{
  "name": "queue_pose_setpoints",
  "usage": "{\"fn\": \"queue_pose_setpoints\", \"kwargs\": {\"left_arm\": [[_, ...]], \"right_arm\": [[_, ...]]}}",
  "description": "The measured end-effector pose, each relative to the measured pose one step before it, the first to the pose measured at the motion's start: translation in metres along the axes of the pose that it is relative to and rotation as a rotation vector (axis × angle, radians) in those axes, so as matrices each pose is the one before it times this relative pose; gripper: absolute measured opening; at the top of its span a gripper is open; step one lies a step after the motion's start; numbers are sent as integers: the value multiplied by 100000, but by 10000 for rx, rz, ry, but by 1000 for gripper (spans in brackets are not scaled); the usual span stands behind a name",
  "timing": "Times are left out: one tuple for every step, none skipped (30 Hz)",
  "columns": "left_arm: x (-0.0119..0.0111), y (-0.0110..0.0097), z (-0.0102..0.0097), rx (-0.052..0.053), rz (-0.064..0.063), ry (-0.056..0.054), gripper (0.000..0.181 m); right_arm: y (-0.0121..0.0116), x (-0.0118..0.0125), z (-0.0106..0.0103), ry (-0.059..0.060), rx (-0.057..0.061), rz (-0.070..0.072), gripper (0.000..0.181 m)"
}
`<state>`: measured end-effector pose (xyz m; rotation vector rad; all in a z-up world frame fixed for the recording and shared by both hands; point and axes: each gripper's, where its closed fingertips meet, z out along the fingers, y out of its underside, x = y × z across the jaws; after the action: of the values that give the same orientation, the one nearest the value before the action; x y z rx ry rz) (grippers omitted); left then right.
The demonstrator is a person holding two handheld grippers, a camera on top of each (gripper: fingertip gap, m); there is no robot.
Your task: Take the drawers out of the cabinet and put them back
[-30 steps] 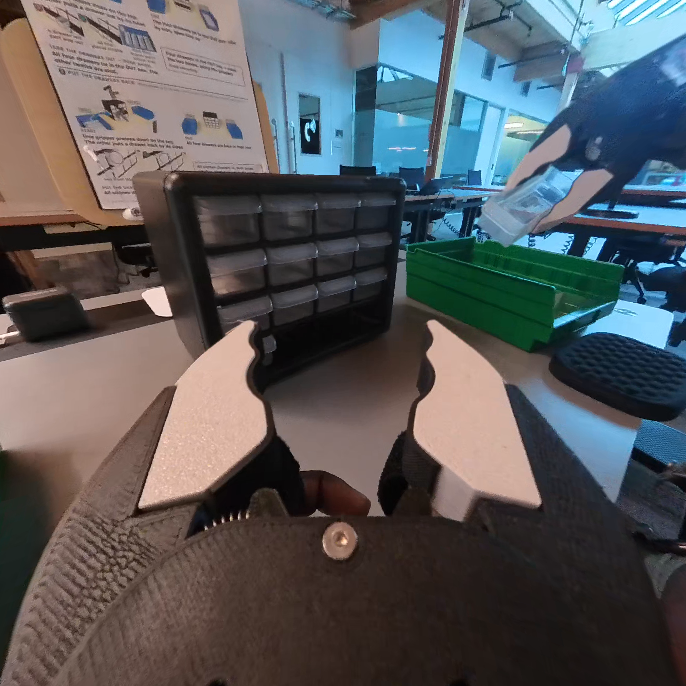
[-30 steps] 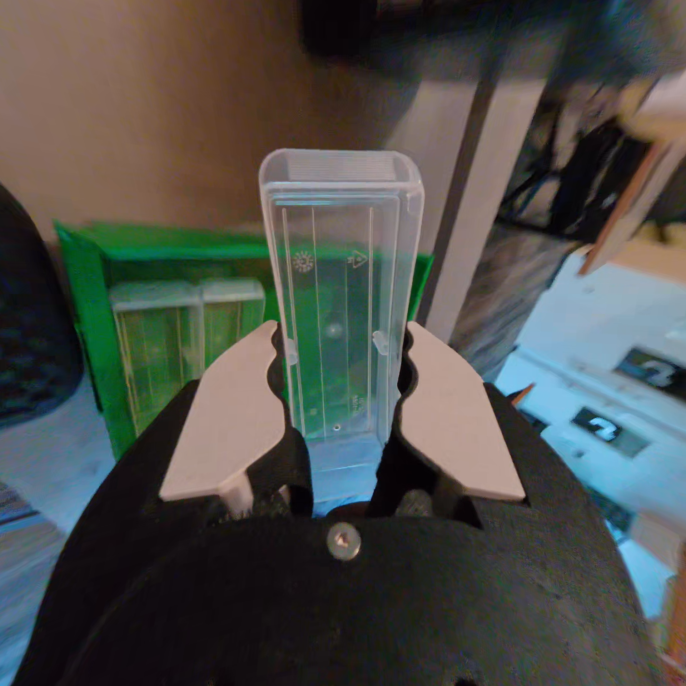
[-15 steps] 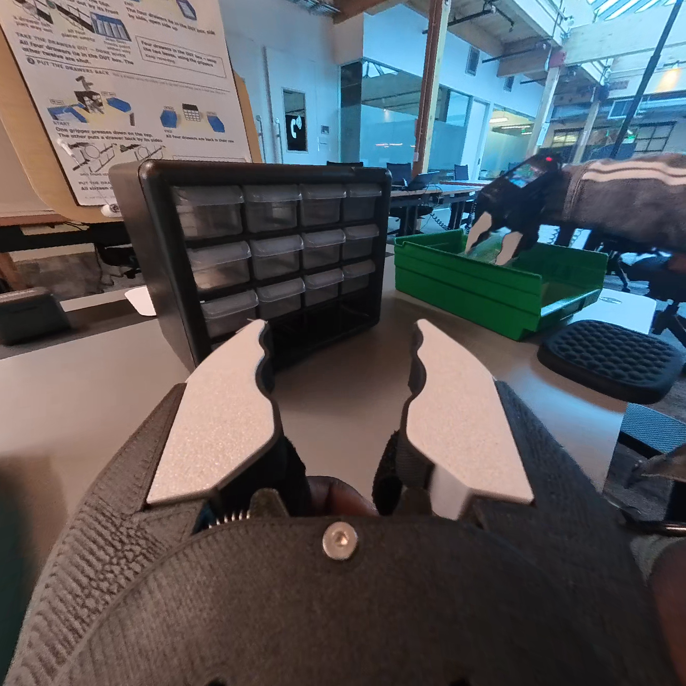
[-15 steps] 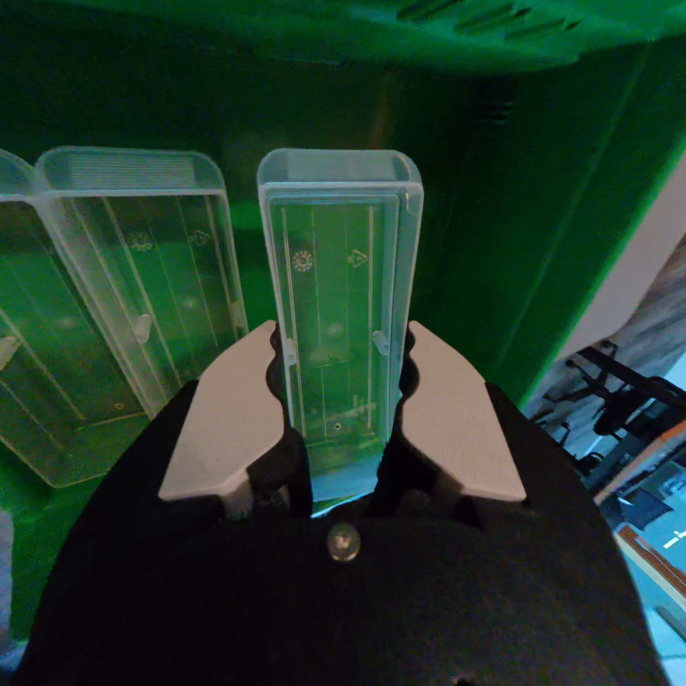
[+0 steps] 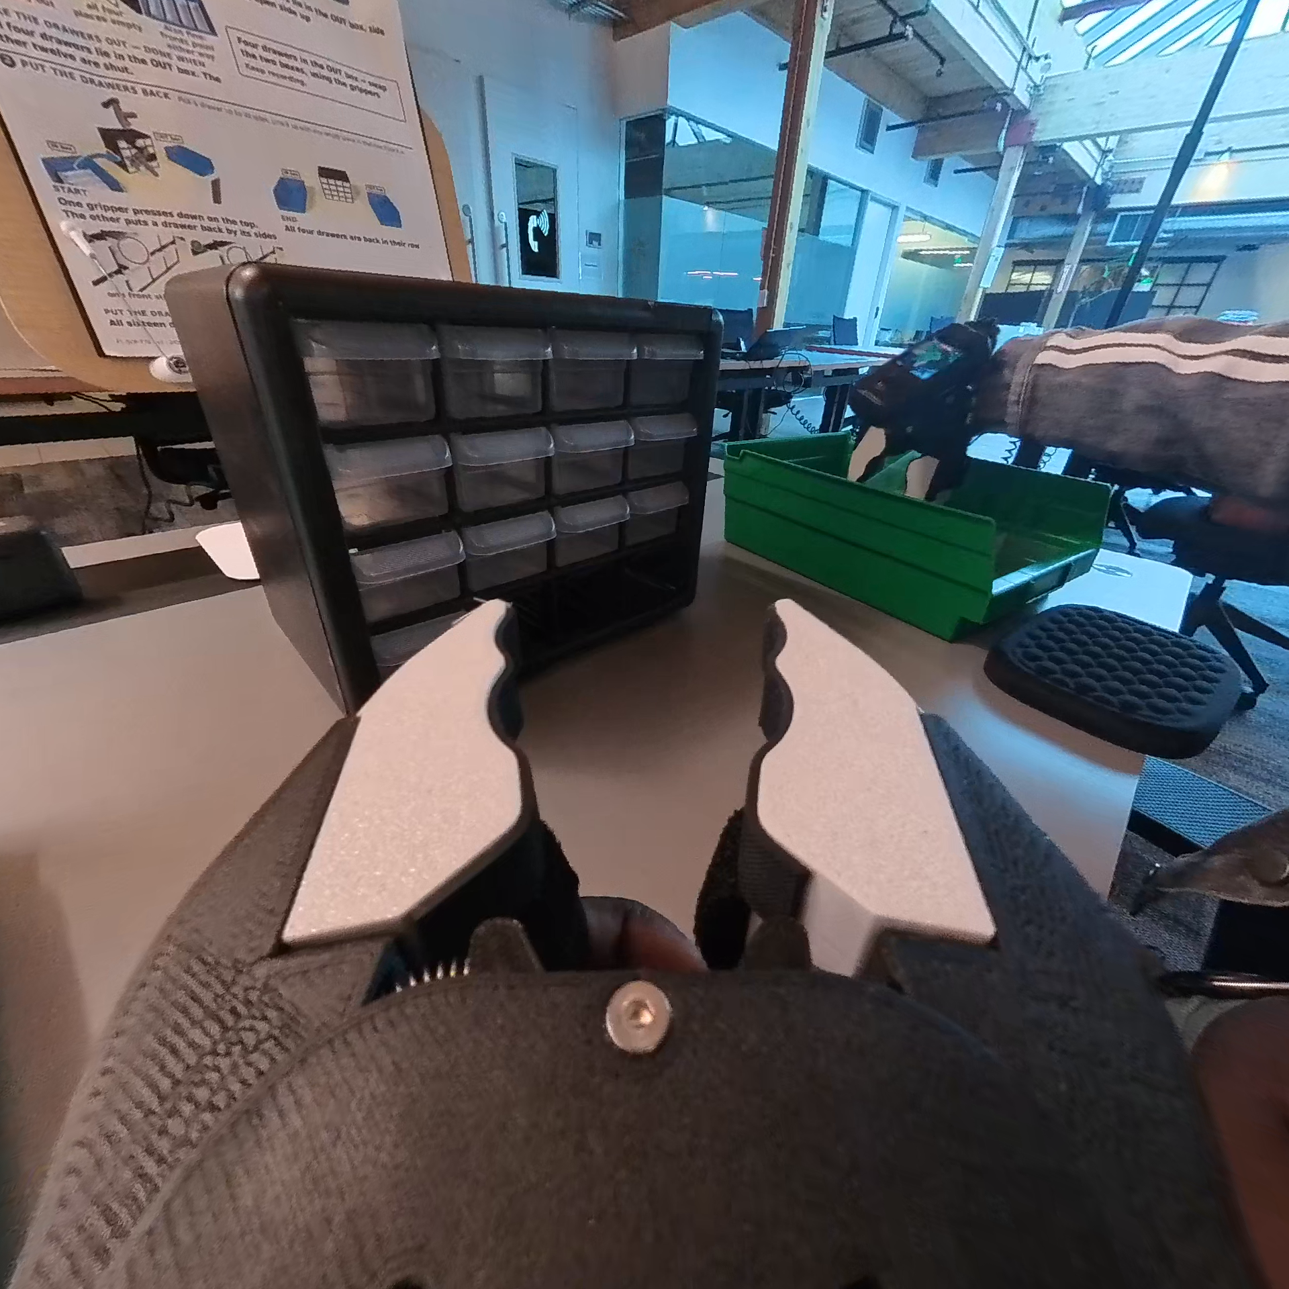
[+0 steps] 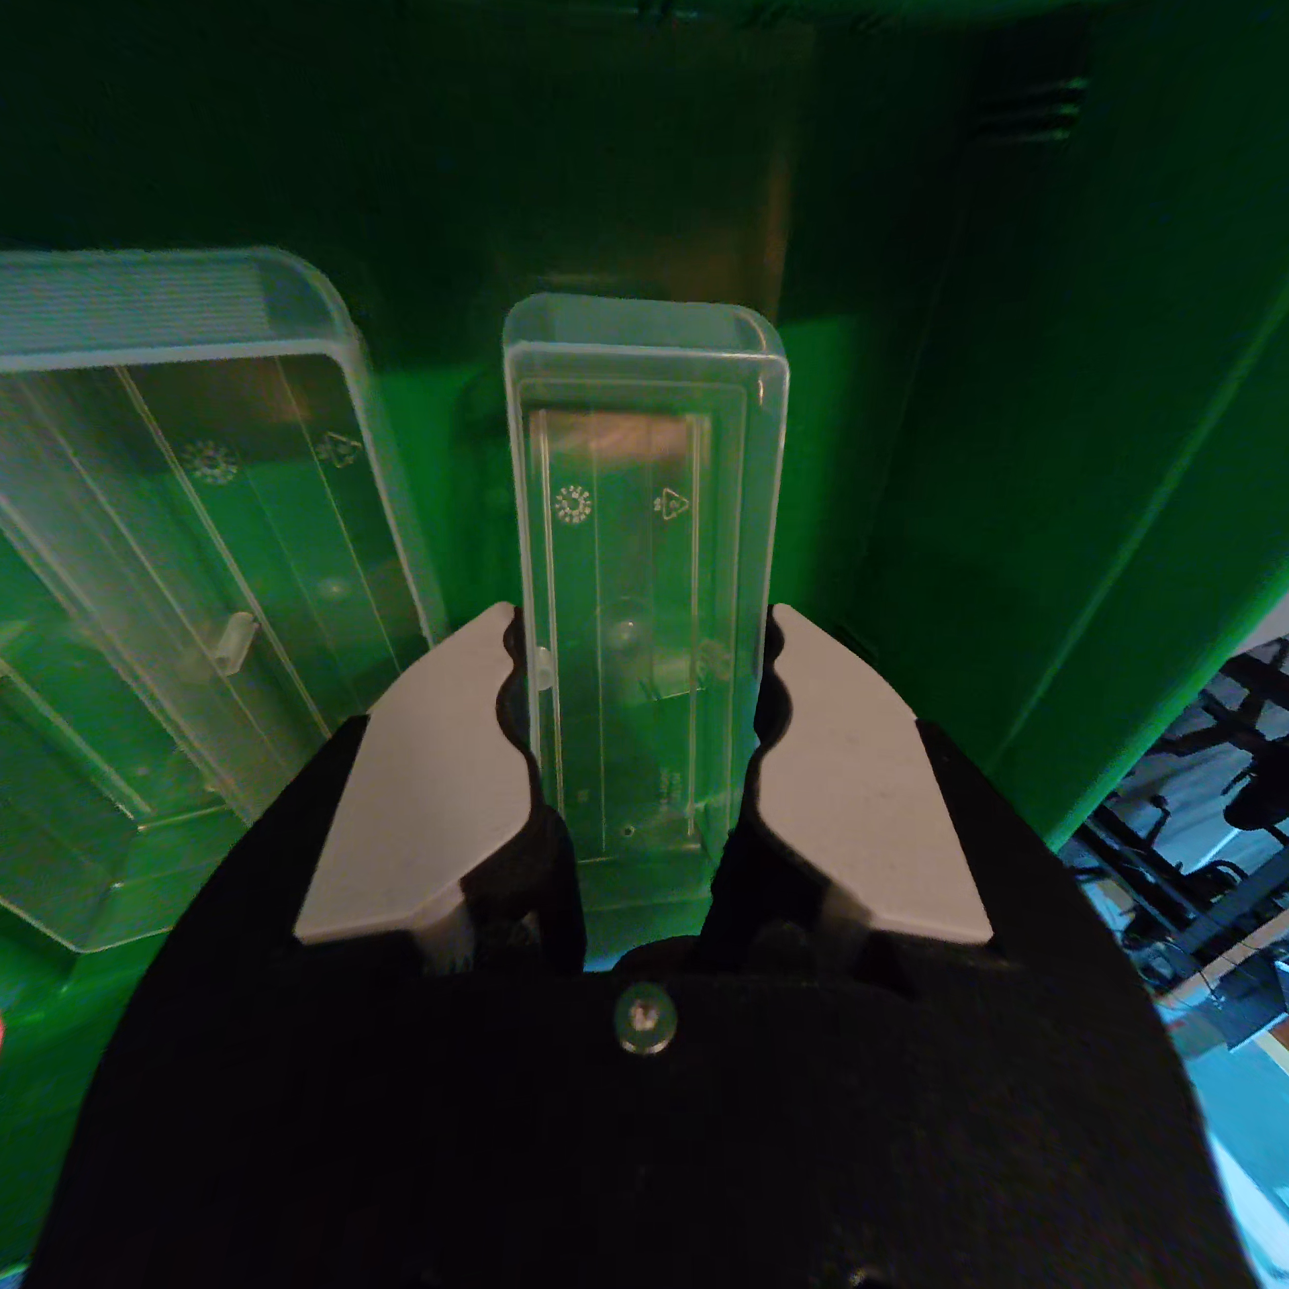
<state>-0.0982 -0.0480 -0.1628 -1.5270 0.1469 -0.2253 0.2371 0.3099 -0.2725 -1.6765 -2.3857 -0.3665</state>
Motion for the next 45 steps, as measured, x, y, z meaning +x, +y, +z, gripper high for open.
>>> {"fn": "queue_pose_setpoints", "kwargs": {"left_arm": [[31,33,5,-9,1,20,66],[21,41,13,-15,7,9,66],[-5,54,15,-18,8,7,66],[1,54,5,-18,-1,5,66],[-5,54,13,-18,-8,6,65],[-4,49,15,-14,-12,5,65],[5,42,19,-9,-12,12,65],[23,38,12,-13,-5,12,65],[28,33,5,-16,10,7,65],[23,34,17,-17,23,5,65],[7,27,0,-20,20,4,65],[22,33,12,-17,7,10,64],[18,22,13,-9,-5,15,64],[21,28,15,-6,-12,14,64],[14,29,11,-7,-14,15,64],[23,32,13,-9,-9,17,64],[35,36,6,-11,1,15,64],[22,21,4,-15,14,12,64],[13,11,-3,-15,22,0,64],[-7,6,-15,-12,19,-5,64],[8,0,-3,-7,6,2,64],[1,8,-7,-7,-4,6,64],[-2,7,3,-6,-5,5,64],[-11,17,13,-5,-5,0,64],[-1,50,18,-15,-8,2,64],[10,80,20,-39,-7,14,63],[21,99,35,-53,-3,15,63],[23,91,33,-46,7,13,63],[38,59,19,-29,15,15,63],[48,36,6,-19,23,22,63],[45,26,-3,-19,25,19,63],[3,23,0,-18,18,7,63],[1,29,9,-15,1,6,63],[9,20,-2,-8,-14,16,63],[19,34,6,-11,-24,21,63],[12,33,10,-19,-22,19,63],[11,32,7,-17,-8,9,63],[5,14,-5,-10,8,1,63],[9,10,1,-7,14,0,63],[6,22,6,-9,11,6,63],[5,23,2,-10,1,7,63],[-4,32,19,-10,-7,7,63],[-7,37,12,-7,-6,4,63],[-14,39,21,-8,-7,0,63],[4,45,8,-12,-11,10,63]], "right_arm": [[-89,65,-2,-42,81,74,64],[-44,77,14,-18,60,44,64],[-26,7,15,-42,31,19,64],[-57,28,4,-16,41,8,64],[-122,67,20,31,81,-13,64],[-98,60,76,40,66,-66,64],[-44,72,112,38,38,-29,64],[-17,15,155,-15,17,23,64],[70,20,186,-15,-14,15,64],[-46,35,141,15,54,-36,64],[-65,50,63,25,69,-13,64],[-21,6,31,-9,17,13,64],[-10,5,15,-8,-12,-4,64],[-1,4,6,-2,-32,-16,64],[-8,-29,19,-22,-32,6,64],[-57,-171,68,-136,4,66,64],[-58,-208,137,-166,15,108,64],[-18,-147,181,-111,3,75,64],[28,-77,200,-49,-12,21,64],[84,-27,197,-5,-26,13,64],[47,-40,179,-21,-7,51,64],[30,8,74,-12,19,56,64],[-11,8,-37,-24,59,68,64],[16,11,-38,-26,14,62,64],[44,23,-73,-18,-37,75,65],[73,-22,-84,-61,-121,119,65],[52,-66,-103,-91,-125,111,65],[52,-51,-105,-71,-86,70,65],[25,0,-114,-34,-48,24,66],[28,1,-138,-33,-26,27,66],[19,-72,-141,-89,-22,59,66],[10,-68,-120,-84,3,80,65],[17,-52,-70,-61,8,64,65],[10,7,-21,3,-5,14,65],[23,9,16,5,-13,31,66],[61,-20,53,-50,-58,104,66],[49,-34,65,-78,-62,117,66],[84,-11,49,-71,-83,94,67],[101,39,52,-46,-101,124,68],[105,56,27,-33,-81,127,69],[67,57,5,-7,-28,82,70],[26,44,-21,10,11,29,71],[-19,49,-51,33,65,-11,71],[-41,-14,-65,-4,90,4,71],[-42,-4,-95,-26,114,41,71]]}}
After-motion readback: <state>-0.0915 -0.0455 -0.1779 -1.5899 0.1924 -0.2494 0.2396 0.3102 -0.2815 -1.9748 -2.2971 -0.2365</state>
